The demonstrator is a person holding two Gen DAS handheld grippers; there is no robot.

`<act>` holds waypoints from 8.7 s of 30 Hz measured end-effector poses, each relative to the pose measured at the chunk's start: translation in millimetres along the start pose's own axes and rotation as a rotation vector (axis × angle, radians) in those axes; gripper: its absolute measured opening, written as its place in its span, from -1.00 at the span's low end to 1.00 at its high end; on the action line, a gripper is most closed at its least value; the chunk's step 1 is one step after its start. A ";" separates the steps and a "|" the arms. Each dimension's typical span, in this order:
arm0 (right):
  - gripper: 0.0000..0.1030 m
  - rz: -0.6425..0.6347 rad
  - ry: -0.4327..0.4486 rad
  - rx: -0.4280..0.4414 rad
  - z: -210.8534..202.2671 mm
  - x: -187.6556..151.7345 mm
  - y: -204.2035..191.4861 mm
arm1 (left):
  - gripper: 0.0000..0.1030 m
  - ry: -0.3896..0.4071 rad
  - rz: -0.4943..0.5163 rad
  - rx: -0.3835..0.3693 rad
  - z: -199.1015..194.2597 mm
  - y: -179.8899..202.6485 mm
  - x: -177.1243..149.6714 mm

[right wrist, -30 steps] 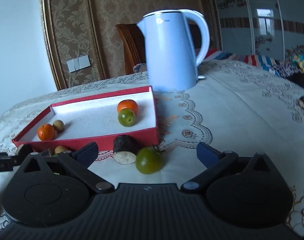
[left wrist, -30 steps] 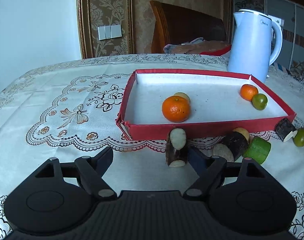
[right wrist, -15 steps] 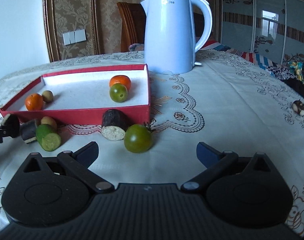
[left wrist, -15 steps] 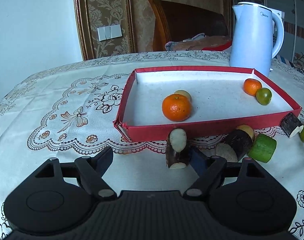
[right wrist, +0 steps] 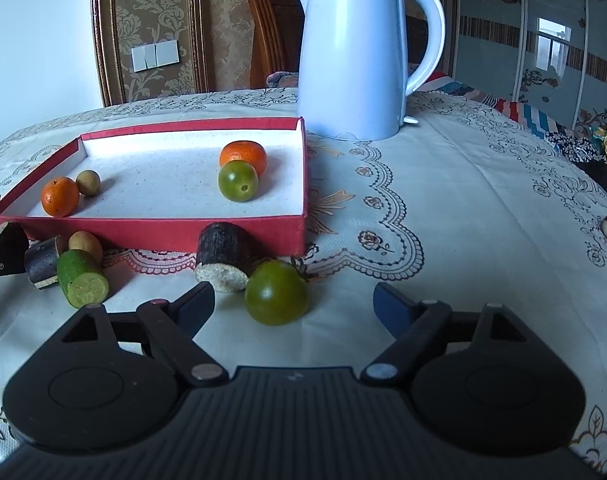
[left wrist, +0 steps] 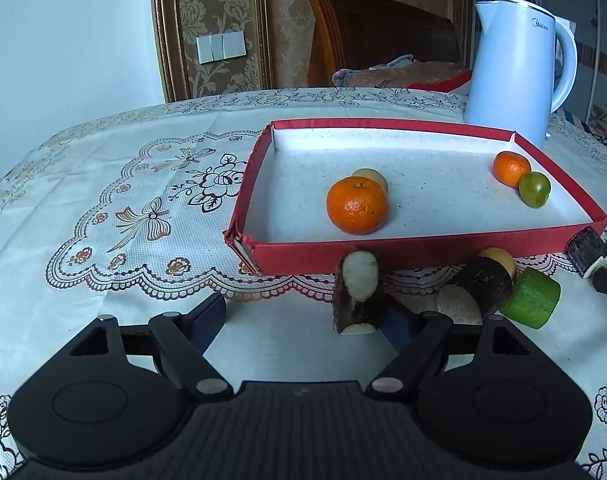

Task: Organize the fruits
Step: 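Grasp an eggplant slice with the left gripper while the right gripper grasps a green tomato, then carry the eggplant slice and the green tomato over the red tray, then open the left gripper to drop the eggplant slice while the right gripper releases the tomato, then withdraw both grippers from the tray toward the remaining eggplant and cucumber pieces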

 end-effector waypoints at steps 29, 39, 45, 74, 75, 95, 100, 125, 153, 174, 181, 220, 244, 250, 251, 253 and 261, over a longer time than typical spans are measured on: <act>0.22 -0.050 0.007 0.038 2.0 3.8 -9.5 | 0.15 0.008 0.040 -0.049 -5.4 6.8 -2.7; -0.15 -0.056 0.024 0.057 0.6 5.1 -12.4 | -0.40 0.007 0.072 -0.110 -10.5 16.2 -6.8; -0.25 -0.044 0.027 0.052 0.4 4.7 -10.5 | -0.53 0.020 0.075 -0.116 -12.8 17.8 -6.0; -0.38 0.027 0.074 0.039 -6.7 3.0 2.4 | -0.54 0.045 0.053 -0.115 -22.0 14.6 -4.9; -0.38 0.037 0.080 0.035 -7.9 2.7 3.8 | -0.54 0.045 0.050 -0.117 -22.2 14.5 -4.9; -0.38 0.083 0.184 0.014 -29.0 9.2 9.9 | -0.54 0.161 0.007 -0.172 -45.3 14.0 7.7; -0.38 0.065 0.195 0.026 -29.3 22.6 5.9 | -0.54 0.174 0.004 -0.189 -47.1 18.0 12.3; -0.38 -0.027 0.210 0.086 -4.9 63.3 -21.0 | -0.54 0.125 0.024 -0.190 -14.4 48.9 33.9; -0.38 -0.071 -0.021 0.058 87.7 89.5 -47.2 | -0.54 0.097 0.126 -0.096 50.7 94.9 54.0; -0.37 -0.019 -0.019 0.019 103.1 100.1 -45.2 | -0.48 0.151 0.138 0.003 63.4 84.4 65.8; -0.08 -0.016 -0.020 0.005 103.0 98.1 -43.8 | -0.20 0.146 0.136 0.010 62.9 81.7 63.9; 0.95 0.014 -0.011 0.016 89.4 79.7 -38.4 | 0.25 0.067 0.004 -0.015 60.6 53.5 60.7; 1.00 -0.017 0.103 0.017 40.3 65.8 -47.4 | 0.26 0.105 -0.039 -0.070 16.8 29.1 50.1; 1.00 0.010 0.163 0.051 18.7 60.1 -44.7 | 0.45 0.112 -0.031 -0.127 -1.7 28.5 41.0; 1.00 0.020 0.163 0.060 17.1 58.6 -43.9 | 0.54 0.120 -0.028 -0.136 -5.4 28.5 39.7; 1.00 0.032 0.163 0.077 13.6 55.7 -42.0 | 0.55 0.139 -0.005 -0.153 -15.0 29.1 34.8; 1.00 0.094 0.161 0.106 8.9 47.5 -33.9 | 0.55 0.167 0.132 -0.235 -37.7 43.1 13.4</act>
Point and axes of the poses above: each gripper's, at about its wrist camera, not at the fingertips, and z roughly the way its jaws point, y to its right, x to its top, the point moved 8 cm from there along z, roughly the way its jaws point, and after that the axes turned 15 degrees about -z, right-handed, at the moved point
